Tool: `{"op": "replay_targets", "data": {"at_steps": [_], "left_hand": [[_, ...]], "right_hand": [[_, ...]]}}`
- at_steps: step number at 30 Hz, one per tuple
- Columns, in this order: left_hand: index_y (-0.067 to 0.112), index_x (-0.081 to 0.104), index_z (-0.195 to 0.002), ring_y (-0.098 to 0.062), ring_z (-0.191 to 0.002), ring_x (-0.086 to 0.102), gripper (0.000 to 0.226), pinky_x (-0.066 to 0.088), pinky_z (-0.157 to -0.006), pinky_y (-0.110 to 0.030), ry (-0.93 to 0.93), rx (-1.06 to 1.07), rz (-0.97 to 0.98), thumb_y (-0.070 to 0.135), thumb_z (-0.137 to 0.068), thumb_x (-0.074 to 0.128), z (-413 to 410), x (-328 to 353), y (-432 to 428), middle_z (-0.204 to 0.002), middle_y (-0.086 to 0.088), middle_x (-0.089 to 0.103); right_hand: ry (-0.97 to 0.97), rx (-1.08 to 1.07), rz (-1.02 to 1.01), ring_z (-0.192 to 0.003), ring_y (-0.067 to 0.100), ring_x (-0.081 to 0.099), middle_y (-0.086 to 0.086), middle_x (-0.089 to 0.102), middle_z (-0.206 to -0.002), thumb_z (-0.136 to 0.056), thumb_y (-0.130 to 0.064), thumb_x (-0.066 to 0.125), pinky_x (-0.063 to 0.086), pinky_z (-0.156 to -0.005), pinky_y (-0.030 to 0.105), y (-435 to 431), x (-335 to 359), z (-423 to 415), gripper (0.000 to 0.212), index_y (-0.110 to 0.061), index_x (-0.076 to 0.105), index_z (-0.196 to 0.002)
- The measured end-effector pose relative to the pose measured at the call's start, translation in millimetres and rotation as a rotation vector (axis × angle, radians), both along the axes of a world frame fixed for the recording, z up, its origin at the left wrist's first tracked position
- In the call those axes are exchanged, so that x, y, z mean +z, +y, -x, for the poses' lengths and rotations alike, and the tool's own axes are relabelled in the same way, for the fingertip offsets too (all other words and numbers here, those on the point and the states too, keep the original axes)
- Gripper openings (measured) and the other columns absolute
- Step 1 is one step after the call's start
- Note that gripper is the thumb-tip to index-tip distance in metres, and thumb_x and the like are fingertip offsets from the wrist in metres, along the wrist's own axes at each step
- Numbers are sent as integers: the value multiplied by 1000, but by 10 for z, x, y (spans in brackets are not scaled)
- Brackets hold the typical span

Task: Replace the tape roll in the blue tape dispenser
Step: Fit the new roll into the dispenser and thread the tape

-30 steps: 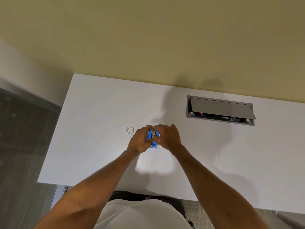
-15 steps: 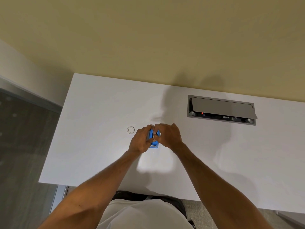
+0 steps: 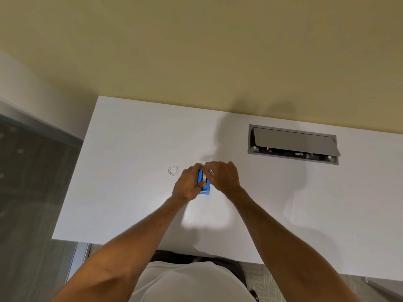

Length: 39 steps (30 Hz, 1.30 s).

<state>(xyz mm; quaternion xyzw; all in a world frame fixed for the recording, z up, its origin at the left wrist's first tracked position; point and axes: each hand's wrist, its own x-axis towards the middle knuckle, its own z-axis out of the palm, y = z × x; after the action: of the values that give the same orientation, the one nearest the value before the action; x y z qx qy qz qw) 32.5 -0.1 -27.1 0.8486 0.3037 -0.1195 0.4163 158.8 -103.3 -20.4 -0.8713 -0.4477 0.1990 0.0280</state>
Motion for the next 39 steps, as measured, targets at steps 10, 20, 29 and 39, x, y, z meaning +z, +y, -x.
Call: {"op": "replay_targets", "data": {"at_steps": [10,20,29,39], "left_hand": [[14,60,-134,-25,-107,71,32,62,-96,-44,-92,-50,8,22,-104,67,51,52,55,-119,-6,74],[14,61,-136,-27,-107,72,36,62,-99,-42,-49,-46,-7,27,-103,68,34,57,64,-119,-9,75],[20,60,-141,-26,-116,69,45,60,-102,-40,-27,-48,-22,28,-99,73,38,42,45,-128,-6,73],[20,63,-135,-28,-120,66,45,59,-104,-44,13,-48,-33,19,-92,75,-19,56,55,-129,-6,70]], "right_hand": [[-6,-9,48,-101,18,73,-2,78,-115,-107,-52,47,54,-97,35,-69,-4,22,41,-23,72,-122],[-41,8,75,-100,19,73,-1,79,-113,-108,-48,48,54,-95,34,20,24,-51,39,-23,73,-123],[-22,-23,101,-102,18,74,-1,79,-115,-105,-55,47,55,-98,35,-55,29,14,43,-25,74,-119],[-9,-57,68,-94,18,75,-2,80,-108,-106,-51,49,60,-91,33,51,78,-15,40,-22,74,-117]]}}
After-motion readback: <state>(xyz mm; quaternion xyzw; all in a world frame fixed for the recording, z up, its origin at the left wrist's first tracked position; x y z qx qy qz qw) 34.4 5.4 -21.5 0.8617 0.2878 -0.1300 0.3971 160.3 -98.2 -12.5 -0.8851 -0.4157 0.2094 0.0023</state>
